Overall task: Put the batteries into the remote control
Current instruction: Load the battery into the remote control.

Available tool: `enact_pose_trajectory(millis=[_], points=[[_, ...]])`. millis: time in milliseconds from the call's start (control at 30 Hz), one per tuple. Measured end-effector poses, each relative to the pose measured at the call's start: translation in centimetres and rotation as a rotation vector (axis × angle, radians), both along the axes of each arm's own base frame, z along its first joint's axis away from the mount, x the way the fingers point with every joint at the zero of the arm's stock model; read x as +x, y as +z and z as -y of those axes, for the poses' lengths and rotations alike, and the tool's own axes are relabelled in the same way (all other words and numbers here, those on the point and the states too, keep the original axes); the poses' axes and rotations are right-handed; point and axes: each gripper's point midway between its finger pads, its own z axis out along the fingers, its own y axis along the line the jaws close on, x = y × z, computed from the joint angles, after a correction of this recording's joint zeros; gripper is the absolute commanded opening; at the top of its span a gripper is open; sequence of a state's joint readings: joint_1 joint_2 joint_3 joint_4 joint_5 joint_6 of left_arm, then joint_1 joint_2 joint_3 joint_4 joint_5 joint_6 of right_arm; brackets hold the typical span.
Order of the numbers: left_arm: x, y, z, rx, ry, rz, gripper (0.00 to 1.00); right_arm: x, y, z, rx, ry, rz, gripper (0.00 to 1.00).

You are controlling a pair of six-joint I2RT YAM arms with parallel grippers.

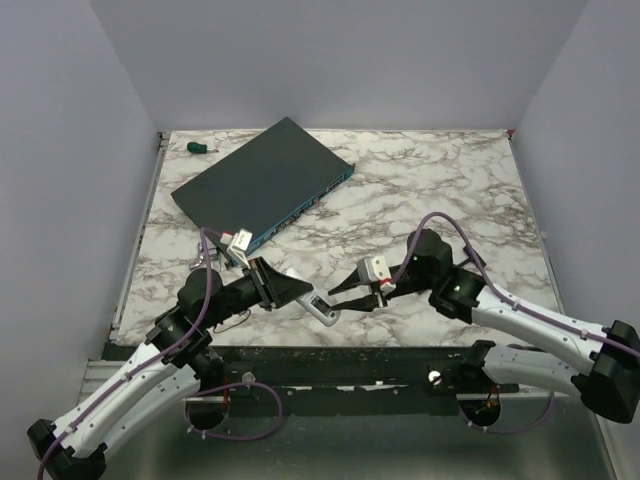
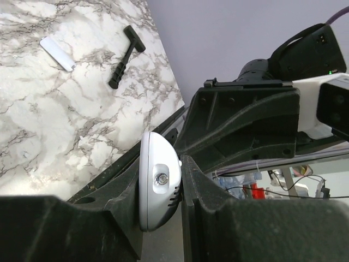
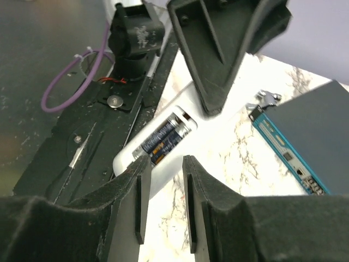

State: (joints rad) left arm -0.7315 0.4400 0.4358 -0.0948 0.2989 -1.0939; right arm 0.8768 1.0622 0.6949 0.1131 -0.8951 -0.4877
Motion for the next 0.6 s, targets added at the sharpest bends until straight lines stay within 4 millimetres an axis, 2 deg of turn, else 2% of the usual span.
enact_pose_trajectory(millis=[67, 300, 367, 433, 600], points=[[0.0, 0.2, 0.0, -0.005, 0.0, 0.006, 0.0, 0.1, 0.3, 0.3, 0.02, -0.049, -0.037, 0.43], [0.0, 0.6, 0.0, -0.012, -0.001, 0.026, 0.0, 0.9, 2.0, 1.5, 0.121, -0.249, -0.244, 0.44], [0.0, 0.9, 0.0, -0.02, -0.002, 0.041, 0.0, 1.0, 2.6, 1.8, 0.16, -0.293, -0.322, 0.5], [-0.1, 1.4, -0.1, -0.034, -0.003, 0.062, 0.0, 1.2, 3.1, 2.2, 0.203, -0.346, -0.424, 0.51], [-0.4, 3.3, 0.1, -0.085, -0.027, 0.137, 0.0, 2.8, 4.0, 2.2, 0.244, -0.493, -0.711, 0.61]])
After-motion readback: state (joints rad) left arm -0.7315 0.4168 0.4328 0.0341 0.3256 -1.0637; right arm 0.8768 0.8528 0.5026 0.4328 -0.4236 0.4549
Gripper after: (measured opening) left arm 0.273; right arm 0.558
